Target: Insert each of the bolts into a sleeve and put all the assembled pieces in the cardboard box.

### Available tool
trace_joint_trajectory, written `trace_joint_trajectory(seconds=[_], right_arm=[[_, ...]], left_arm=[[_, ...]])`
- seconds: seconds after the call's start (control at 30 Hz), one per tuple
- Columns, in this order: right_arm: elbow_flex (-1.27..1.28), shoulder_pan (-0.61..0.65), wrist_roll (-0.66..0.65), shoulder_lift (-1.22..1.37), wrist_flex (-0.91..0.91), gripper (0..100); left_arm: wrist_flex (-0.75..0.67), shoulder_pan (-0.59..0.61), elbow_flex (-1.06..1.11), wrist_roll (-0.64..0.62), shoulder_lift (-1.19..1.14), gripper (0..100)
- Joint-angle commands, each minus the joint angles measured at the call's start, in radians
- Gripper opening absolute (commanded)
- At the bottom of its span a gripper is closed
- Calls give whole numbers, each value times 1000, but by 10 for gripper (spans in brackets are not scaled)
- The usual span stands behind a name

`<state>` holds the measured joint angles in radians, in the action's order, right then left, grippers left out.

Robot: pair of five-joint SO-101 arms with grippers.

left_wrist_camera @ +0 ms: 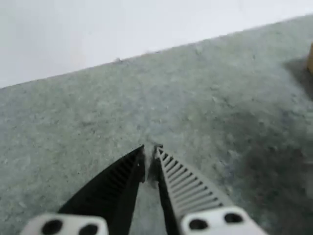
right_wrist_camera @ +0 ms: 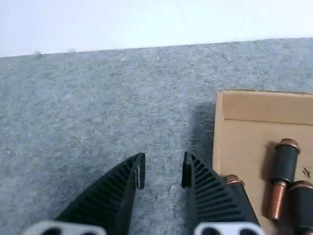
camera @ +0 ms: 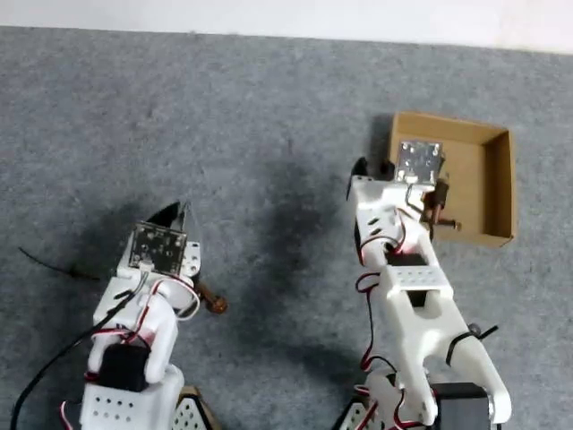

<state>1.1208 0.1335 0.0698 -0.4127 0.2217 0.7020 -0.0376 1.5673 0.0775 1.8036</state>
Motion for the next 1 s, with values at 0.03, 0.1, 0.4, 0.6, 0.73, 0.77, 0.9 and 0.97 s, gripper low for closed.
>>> trace_joint_trajectory(seconds=[0.03,0.1,0.4,0.6,0.73,0.77,0.9,0.97], right_arm=[[-4,8,-14,-41,-1,112],[-4,8,-14,-39,-1,112],[-2,8,-14,-39,-1,112],[-2,7,-14,-39,-1,112],[-4,7,-14,-39,-1,112],[-4,7,-14,-39,-1,112],[-4,7,-14,-39,-1,112],[-4,7,-14,-39,-1,112]], left_arm=[[80,-22,-217,23,-213,49],[81,-22,-295,69,-375,49],[460,-47,-832,129,-1164,49],[654,-116,-915,273,-1300,50],[654,-114,-843,328,-1300,50],[654,-114,-823,345,-1300,50],[652,-96,-745,413,-1300,89],[652,-87,-722,427,-1300,130]])
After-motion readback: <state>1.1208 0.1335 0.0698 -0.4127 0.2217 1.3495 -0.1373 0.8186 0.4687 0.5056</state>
